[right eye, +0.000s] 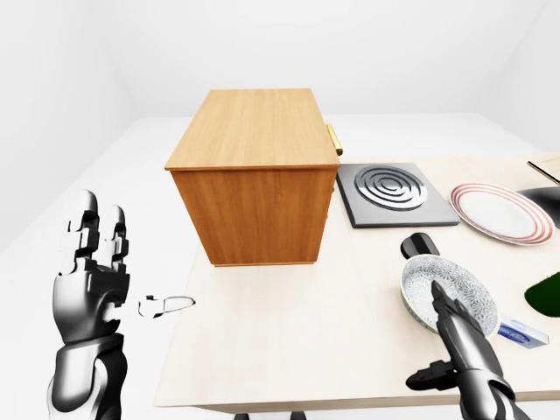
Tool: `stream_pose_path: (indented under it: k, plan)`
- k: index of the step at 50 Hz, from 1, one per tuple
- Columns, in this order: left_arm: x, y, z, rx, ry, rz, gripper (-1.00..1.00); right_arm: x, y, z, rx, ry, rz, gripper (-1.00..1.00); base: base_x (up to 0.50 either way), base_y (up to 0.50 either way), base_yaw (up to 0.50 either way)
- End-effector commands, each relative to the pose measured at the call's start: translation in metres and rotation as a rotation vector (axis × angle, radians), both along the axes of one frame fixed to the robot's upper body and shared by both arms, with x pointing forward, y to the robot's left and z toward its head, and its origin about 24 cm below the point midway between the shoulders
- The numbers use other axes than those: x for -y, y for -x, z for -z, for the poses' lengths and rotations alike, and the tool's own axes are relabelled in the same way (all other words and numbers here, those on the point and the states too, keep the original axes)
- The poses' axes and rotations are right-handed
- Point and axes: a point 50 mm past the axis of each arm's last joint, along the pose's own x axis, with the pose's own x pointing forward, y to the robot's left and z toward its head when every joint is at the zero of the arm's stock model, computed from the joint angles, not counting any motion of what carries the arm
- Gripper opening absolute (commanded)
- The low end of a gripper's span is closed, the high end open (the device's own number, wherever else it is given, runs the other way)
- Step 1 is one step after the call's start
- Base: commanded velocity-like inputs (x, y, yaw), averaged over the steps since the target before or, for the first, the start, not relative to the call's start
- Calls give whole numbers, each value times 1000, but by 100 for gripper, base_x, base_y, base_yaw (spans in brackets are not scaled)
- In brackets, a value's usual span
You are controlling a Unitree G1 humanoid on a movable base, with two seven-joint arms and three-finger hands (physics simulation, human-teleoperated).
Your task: Put the bowl on the top of the cabinet.
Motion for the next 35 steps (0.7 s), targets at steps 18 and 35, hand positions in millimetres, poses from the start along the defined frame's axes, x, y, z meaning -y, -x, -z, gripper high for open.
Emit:
stream_pose_path:
  k: [18, 35]
  plan:
    - [0, -2, 0, 0, -2, -3, 100, -1, 7, 25, -112, 10, 0, 100, 0, 0, 0]
    - [-1, -4, 0, 2, 0, -16, 100, 1, 12, 28, -160, 5, -1, -100, 0, 0, 0]
